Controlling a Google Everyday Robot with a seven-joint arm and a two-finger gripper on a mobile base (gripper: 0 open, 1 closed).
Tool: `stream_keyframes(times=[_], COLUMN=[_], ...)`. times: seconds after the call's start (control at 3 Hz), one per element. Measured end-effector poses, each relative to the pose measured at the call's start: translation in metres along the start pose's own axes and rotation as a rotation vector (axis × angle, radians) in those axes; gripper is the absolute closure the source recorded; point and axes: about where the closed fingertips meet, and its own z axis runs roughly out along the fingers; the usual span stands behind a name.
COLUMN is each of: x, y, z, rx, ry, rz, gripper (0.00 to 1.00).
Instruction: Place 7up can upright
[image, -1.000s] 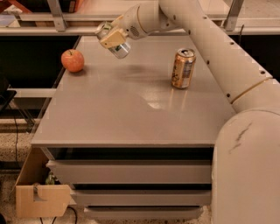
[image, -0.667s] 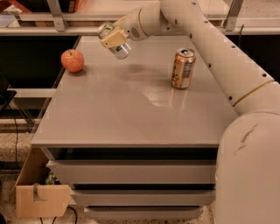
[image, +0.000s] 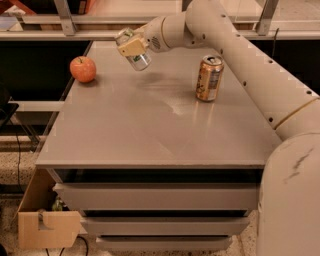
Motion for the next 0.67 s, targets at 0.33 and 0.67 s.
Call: stream_keyframes(times=[0.33, 0.67], x=[-0.0031, -0.0098], y=[0.0034, 0.0116], z=[-0.0025, -0.0022], rx=[0.050, 0.082], ry=[-0.004, -0.014], rz=[0.005, -0.007], gripper=[1.00, 1.00])
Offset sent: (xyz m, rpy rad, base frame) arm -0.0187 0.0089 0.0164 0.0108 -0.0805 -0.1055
